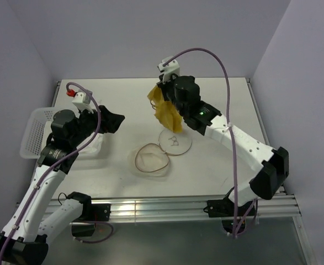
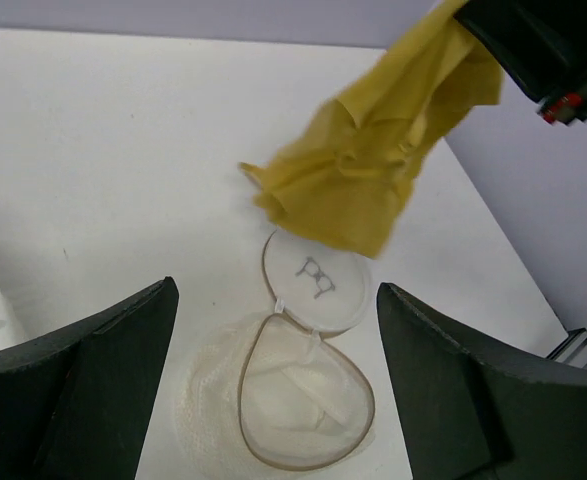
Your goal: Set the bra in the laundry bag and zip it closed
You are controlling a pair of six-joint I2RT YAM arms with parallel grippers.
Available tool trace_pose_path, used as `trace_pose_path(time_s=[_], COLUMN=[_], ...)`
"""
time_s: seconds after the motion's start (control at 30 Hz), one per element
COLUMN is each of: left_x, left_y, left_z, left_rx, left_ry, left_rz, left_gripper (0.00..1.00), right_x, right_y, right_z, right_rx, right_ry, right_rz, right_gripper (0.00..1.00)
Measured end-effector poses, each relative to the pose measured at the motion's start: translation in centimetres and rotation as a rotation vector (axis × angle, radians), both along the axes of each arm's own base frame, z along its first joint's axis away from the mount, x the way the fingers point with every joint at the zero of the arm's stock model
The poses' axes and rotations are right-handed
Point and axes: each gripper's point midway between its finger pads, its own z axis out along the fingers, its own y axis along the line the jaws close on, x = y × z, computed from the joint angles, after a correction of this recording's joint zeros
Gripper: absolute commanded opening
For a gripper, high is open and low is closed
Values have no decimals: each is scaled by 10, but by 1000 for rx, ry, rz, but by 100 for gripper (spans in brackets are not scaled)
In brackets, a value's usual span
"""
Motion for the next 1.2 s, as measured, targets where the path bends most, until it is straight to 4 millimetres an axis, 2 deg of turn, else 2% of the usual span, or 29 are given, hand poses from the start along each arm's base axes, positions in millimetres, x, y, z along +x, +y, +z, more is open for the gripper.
trace_pose_path(time_s=[0.1,0.23,0.43,0.5,0.63,0.73,0.93,1.2], left_x=[-1,-6,-29,-38,-52,-60,-73,-78], left_y=[0,-8,-41,-51,-62,-68,-86,-126], left_z=[15,26,39,36,15,10,18,-3], left_rx=[-12,-28,-67,-86,-108,-119,-136,-62], left_ry=[-37,-71,-122,-127,-84,-73,-105,-88], left_rz=[-4,-51,-235,-290,-348,-375,-421,-347], left_gripper=[89,92,99,99,99,99,99,99], right_x=[-26,-56,-92,-102,-119,-128,-137,-137], right_y=[2,7,0,-2,1,6,17,28], right_z=[24,42,75,87,104,111,117,101], right_rx=[-39,-60,-3,35,107,143,196,206], right_ry=[-52,-77,-123,-135,-132,-114,-78,-14], right_rz=[71,173,273,292,326,344,351,321], right_gripper=[0,0,0,0,0,0,0,0])
